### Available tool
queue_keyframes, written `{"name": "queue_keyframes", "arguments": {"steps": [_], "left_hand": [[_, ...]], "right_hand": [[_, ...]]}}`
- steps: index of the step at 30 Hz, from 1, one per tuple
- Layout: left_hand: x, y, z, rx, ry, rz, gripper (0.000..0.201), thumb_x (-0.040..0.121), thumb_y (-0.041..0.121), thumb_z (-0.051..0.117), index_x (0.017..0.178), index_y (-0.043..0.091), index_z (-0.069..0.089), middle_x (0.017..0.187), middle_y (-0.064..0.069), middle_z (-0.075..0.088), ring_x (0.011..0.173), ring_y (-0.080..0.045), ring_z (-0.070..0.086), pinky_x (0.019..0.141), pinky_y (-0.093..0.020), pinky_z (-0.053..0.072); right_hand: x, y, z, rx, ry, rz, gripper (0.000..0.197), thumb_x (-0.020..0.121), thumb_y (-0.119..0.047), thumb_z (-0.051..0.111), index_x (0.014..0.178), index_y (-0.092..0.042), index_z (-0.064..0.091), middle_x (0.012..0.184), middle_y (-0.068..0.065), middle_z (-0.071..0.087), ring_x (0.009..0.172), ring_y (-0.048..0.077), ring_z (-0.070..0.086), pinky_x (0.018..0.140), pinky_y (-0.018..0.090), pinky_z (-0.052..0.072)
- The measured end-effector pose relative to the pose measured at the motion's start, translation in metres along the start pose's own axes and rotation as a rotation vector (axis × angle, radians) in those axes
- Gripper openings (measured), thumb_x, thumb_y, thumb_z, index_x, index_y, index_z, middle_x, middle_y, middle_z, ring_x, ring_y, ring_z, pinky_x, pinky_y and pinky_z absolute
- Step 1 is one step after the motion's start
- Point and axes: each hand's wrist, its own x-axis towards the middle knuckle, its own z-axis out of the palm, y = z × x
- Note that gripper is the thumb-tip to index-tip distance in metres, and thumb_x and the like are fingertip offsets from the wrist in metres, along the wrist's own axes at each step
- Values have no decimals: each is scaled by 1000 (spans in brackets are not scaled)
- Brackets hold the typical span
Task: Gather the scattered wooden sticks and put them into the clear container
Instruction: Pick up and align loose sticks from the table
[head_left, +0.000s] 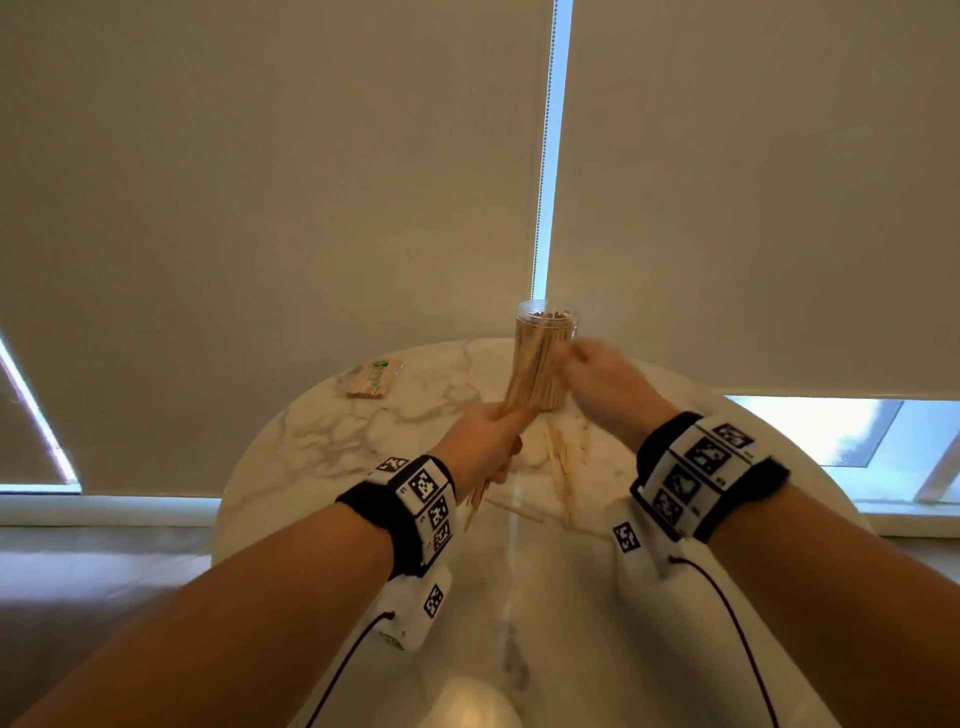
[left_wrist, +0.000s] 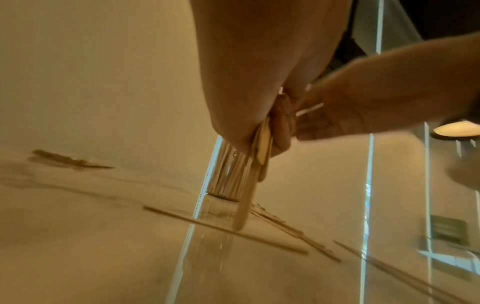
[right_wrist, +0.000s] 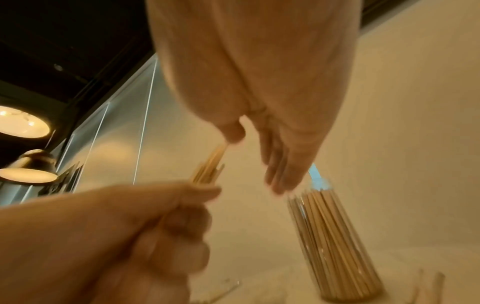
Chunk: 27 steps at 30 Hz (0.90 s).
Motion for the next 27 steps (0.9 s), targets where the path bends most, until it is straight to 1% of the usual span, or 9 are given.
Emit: {"name": "queue_keyframes", "arguments": {"steps": [3, 6, 8, 13, 15, 18, 21, 23, 27], "left_hand": [[-8, 2, 11, 181, -102, -3, 28, 96, 36, 58, 79, 15, 49, 63, 2, 44, 48, -12, 35, 48, -25, 33], [-11, 14, 22, 179, -132, 47, 22, 97, 30, 56, 83, 16, 46, 63, -2, 44, 47, -12, 36, 46, -25, 34], [-11, 23, 24, 135, -120, 76, 9, 99, 24, 53, 92, 22, 48, 62, -2, 44, 44, -9, 35, 43, -23, 32], [-1, 21, 5, 349, -71, 95, 17, 93, 38, 62, 82, 25, 61, 67, 0, 49, 50, -11, 39, 46, -25, 35], [5, 19, -11, 463, -43, 75, 17, 89, 35, 70, 79, 23, 64, 68, 3, 52, 54, -10, 44, 50, -24, 38], [15, 11, -33, 647, -68, 15, 18, 82, 25, 79, 98, 19, 72, 85, 5, 65, 74, -9, 60, 64, -23, 47], [21, -5, -36, 955, -187, -132, 28, 78, 20, 81, 104, 22, 73, 97, 4, 70, 92, -15, 65, 88, -32, 52], [23, -13, -31, 1119, -212, -165, 28, 76, 16, 79, 103, 22, 75, 101, 2, 73, 94, -17, 67, 88, -33, 55], [24, -17, -18, 1213, -171, -118, 22, 80, 11, 70, 100, 17, 76, 100, -2, 74, 95, -21, 69, 83, -32, 57]], "right_hand": [[8, -16, -12, 73, 219, -84, 37, 105, -43, 34, 114, -20, 62, 106, -6, 60, 97, 13, 55, 83, 28, 40], [5, -16, -4, -109, -146, -11, 43, 105, -36, 39, 100, -8, 71, 92, 0, 69, 82, 15, 61, 68, 24, 45], [-1, -13, 2, -110, -322, 34, 47, 104, -39, 41, 93, -9, 75, 88, 3, 72, 83, 18, 67, 74, 28, 51], [1, 2, 4, 82, -193, 78, 66, 100, -63, 30, 101, -12, 73, 96, 8, 74, 92, 19, 70, 89, 38, 52], [-1, 15, -1, -63, -175, 169, 60, 102, -55, 34, 100, -6, 69, 91, 12, 73, 82, 23, 69, 82, 38, 56], [-10, 35, -9, -448, -387, 414, 42, 98, -44, 56, 93, -3, 65, 74, 7, 68, 59, 20, 63, 56, 28, 55], [-22, 47, -12, -686, -574, 528, 38, 90, -43, 71, 83, -6, 64, 67, 5, 65, 51, 17, 57, 61, 29, 51], [-24, 56, -10, -711, -632, 540, 32, 88, -36, 75, 82, -5, 68, 62, 2, 67, 52, 16, 59, 64, 30, 52], [-23, 63, -5, -524, -659, 615, 18, 90, -5, 69, 73, -1, 68, 48, 5, 65, 38, 15, 62, 45, 24, 54]]}}
